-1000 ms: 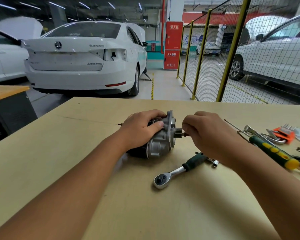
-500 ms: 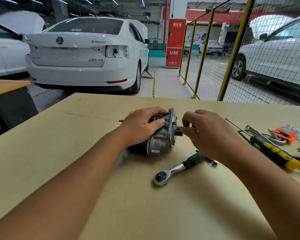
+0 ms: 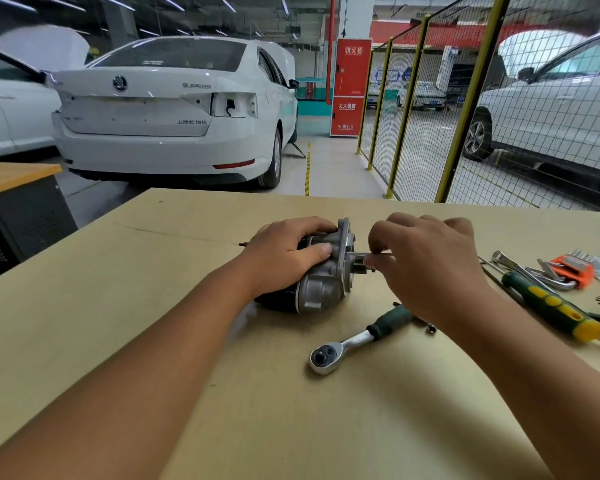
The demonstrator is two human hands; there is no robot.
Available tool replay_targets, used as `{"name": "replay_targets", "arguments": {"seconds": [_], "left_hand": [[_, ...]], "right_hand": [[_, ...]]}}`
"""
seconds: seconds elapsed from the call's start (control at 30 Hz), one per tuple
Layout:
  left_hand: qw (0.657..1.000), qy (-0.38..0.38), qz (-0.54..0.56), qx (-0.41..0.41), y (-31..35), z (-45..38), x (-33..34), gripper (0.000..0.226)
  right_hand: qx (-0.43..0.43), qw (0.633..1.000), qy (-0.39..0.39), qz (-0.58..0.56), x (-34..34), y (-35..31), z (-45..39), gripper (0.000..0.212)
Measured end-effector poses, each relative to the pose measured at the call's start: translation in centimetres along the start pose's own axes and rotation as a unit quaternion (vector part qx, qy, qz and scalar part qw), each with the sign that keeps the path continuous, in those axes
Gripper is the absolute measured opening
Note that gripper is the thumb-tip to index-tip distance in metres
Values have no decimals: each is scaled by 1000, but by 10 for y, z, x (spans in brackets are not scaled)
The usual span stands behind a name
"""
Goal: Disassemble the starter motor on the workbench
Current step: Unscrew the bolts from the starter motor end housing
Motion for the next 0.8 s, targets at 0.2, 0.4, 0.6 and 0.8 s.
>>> {"name": "replay_targets", "arguments": {"seconds": [0.2, 0.4, 0.6, 0.8], "left_hand": [[1000, 8, 0, 0, 1, 0, -1, 45], [1000, 0, -8, 6, 3, 1, -1, 47], [1000, 0, -2, 0, 2, 1, 0, 46], [1000, 4, 1, -6, 2, 1, 1, 47]], "right_hand": [[-7, 991, -50, -123, 12, 1, -1, 21], [-10, 995, -52, -81, 13, 2, -1, 18], [6, 996, -35, -78, 4, 3, 0, 13], [-6, 987, -47, -152, 11, 5, -1, 23]]}}
Point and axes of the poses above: each hand's wrist, its own z-axis away from the middle knuckle, its own x-axis out of the palm, y = z × x, the point moved 8 cm from there along -z, towards the middle knuckle, and after that the axes turned 1 degree about z, right-handed, at the moved point
